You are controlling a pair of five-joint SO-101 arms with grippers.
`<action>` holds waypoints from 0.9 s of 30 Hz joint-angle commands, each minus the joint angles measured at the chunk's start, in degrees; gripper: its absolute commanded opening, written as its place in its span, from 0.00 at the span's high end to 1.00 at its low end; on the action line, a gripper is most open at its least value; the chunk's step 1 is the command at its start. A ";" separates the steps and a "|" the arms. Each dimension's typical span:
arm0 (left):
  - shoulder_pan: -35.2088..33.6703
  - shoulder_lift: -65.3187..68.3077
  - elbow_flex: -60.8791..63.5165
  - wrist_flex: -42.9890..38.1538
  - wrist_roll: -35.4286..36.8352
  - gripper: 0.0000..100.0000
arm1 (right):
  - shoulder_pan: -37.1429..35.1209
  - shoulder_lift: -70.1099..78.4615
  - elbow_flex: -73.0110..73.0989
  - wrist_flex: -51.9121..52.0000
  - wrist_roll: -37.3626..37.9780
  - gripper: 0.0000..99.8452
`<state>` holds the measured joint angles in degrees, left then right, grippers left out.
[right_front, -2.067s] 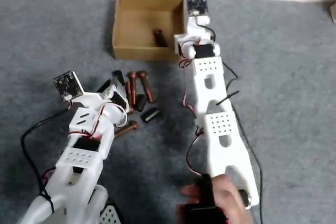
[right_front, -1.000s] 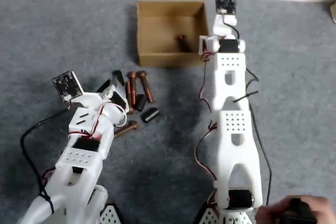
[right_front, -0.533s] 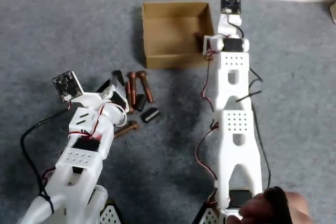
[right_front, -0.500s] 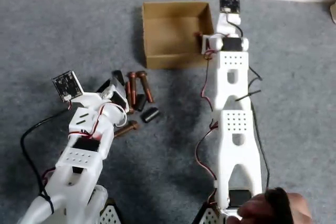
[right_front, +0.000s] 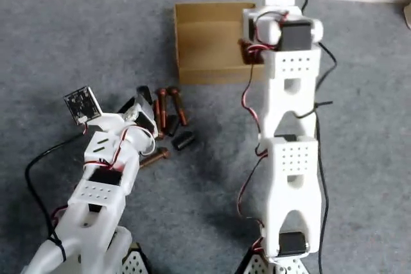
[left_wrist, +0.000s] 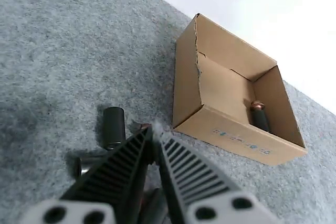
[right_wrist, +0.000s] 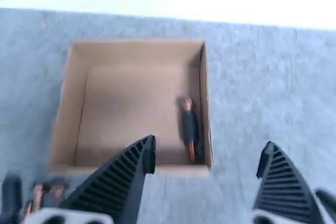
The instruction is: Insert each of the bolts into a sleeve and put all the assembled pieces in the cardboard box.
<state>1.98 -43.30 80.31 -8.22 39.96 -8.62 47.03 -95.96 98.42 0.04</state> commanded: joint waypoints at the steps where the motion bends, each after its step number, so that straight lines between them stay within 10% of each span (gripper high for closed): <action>1: 0.13 -0.31 -3.38 -0.79 -0.26 0.99 | 1.71 -9.27 -2.77 2.95 0.00 0.71; 8: 0.48 -0.04 -3.30 -0.79 -4.92 0.99 | 3.82 -25.71 16.92 2.95 -0.09 0.71; 16: 0.13 -0.40 -3.38 0.00 -5.01 0.99 | 0.40 -60.62 72.57 0.75 0.00 0.71; 27: 0.13 -0.22 -7.78 11.34 -5.10 0.99 | -0.66 -105.89 146.68 -31.16 7.74 0.71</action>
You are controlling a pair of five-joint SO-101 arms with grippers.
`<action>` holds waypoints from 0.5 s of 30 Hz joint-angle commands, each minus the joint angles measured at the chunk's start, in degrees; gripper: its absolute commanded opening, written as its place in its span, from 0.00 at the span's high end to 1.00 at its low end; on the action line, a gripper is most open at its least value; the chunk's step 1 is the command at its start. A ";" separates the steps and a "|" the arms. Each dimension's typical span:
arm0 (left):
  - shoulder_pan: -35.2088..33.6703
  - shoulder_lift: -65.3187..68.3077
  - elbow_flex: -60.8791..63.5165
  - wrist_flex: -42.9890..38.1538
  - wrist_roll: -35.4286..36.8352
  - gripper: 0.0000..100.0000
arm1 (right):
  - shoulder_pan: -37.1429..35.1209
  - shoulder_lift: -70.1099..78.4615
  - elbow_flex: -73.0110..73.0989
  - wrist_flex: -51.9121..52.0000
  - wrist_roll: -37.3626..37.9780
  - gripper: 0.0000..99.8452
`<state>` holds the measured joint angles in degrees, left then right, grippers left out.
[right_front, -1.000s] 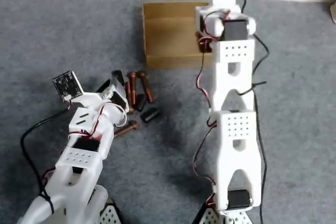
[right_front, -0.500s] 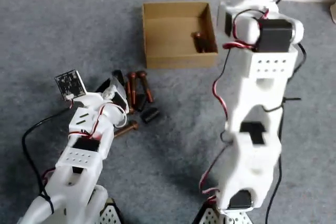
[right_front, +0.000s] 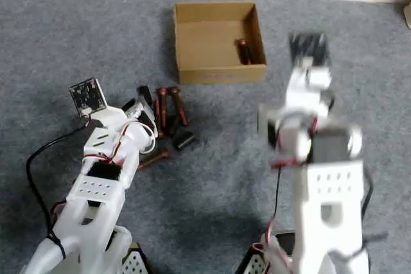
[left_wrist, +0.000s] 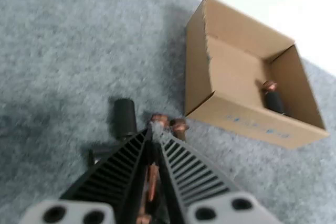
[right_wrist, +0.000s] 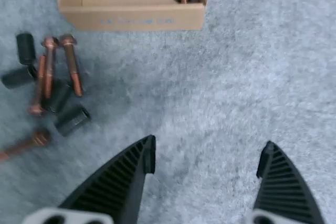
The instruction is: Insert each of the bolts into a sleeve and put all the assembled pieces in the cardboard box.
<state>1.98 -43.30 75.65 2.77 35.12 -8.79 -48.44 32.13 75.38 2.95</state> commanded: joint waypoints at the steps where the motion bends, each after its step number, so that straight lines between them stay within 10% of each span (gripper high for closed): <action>1: 0.13 -0.13 -3.12 0.35 -0.26 0.99 | -0.22 -12.70 23.25 -9.54 6.77 0.71; 15: 0.66 0.04 -2.68 0.62 -5.45 0.99 | -0.40 -20.26 47.16 -28.79 4.84 0.71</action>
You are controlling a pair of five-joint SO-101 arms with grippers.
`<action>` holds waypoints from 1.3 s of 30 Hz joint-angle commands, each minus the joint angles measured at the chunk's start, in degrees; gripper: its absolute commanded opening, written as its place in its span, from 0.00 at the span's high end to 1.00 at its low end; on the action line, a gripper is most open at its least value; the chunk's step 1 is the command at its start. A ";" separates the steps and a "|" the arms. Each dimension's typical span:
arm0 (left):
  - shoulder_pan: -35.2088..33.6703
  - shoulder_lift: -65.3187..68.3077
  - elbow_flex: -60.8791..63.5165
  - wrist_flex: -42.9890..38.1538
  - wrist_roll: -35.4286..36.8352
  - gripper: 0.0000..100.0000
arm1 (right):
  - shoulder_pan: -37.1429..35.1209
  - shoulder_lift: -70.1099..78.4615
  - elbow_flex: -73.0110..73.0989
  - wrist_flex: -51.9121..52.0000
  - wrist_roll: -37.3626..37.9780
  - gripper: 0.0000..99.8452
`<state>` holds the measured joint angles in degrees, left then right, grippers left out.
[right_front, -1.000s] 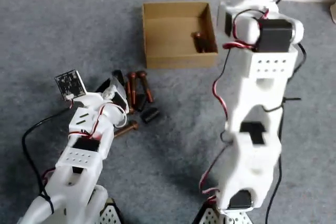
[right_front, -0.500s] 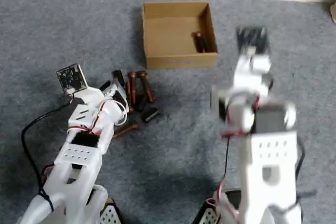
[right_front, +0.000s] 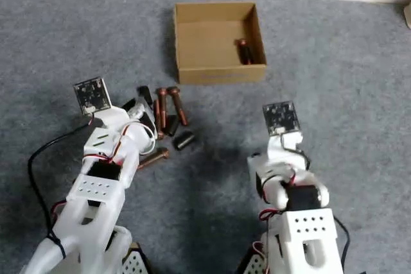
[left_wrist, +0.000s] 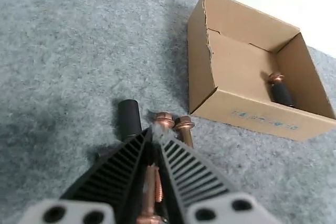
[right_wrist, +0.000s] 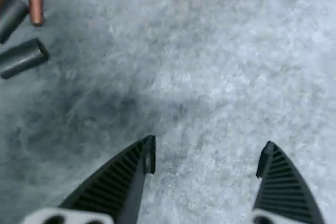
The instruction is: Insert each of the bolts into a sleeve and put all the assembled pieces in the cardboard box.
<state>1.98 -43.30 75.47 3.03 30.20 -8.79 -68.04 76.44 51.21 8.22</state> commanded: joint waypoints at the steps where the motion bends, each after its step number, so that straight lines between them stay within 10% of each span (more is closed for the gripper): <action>1: 0.66 0.04 -2.51 0.35 -0.53 0.99 | -0.48 -0.66 4.44 -6.11 -0.44 0.71; 10: 0.57 -0.22 -3.82 4.22 -0.53 0.99 | -0.57 -0.66 9.27 -13.49 -0.53 0.71; 18: 6.64 0.13 -21.41 40.00 -7.47 0.99 | -1.36 -0.66 14.99 -19.12 -0.62 0.71; 28: 7.43 1.71 -24.31 41.14 -12.75 0.99 | -1.19 -0.66 15.08 -19.47 -0.26 0.71; 39: 6.46 34.51 -42.95 41.41 -19.78 0.99 | -1.27 -0.66 15.34 -21.14 -0.18 0.71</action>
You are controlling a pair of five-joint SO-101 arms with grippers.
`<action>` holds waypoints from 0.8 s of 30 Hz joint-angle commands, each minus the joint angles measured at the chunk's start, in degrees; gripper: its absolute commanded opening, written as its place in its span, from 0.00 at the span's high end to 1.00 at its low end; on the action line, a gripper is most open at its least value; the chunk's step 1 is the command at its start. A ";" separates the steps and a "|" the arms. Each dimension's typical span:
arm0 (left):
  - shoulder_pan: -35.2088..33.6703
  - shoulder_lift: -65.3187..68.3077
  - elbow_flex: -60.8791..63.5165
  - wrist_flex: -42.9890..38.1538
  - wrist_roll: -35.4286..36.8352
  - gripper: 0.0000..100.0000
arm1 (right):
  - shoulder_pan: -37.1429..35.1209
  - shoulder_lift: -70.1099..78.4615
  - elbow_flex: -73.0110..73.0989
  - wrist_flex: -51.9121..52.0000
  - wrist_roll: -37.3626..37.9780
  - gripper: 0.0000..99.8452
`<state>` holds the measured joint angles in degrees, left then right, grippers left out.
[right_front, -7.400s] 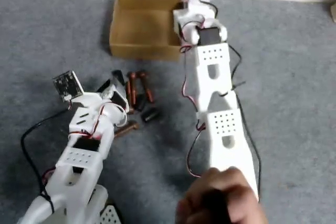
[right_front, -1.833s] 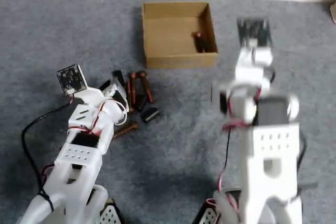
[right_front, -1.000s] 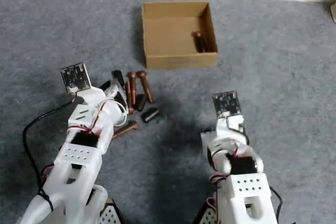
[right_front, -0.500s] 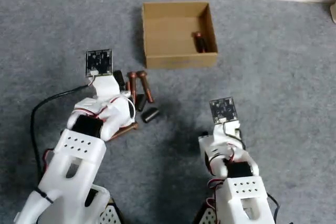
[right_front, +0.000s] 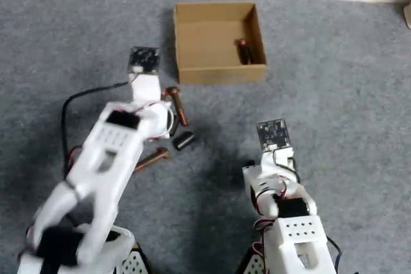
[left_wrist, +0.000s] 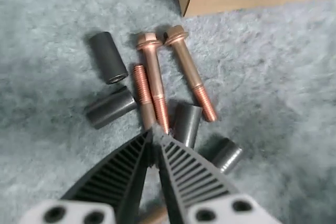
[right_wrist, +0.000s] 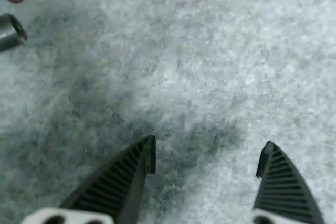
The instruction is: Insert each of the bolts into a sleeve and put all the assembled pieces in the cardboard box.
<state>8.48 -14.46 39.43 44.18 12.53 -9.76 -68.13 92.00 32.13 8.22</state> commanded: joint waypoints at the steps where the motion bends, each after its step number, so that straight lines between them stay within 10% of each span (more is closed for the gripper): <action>1: 0.31 7.25 -8.13 0.26 -2.64 0.99 | -0.22 -0.57 -0.22 -2.07 -0.18 0.71; 15: 2.07 26.51 -16.57 -17.05 -2.37 0.99 | -0.48 -0.57 -0.31 -2.07 -0.26 0.71; 24: 1.36 27.12 -24.75 -6.77 -2.37 0.99 | -0.48 -0.57 -0.22 -2.07 -0.18 0.71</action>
<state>9.63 13.23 18.51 34.42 10.42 -9.76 -68.13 92.00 31.34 8.22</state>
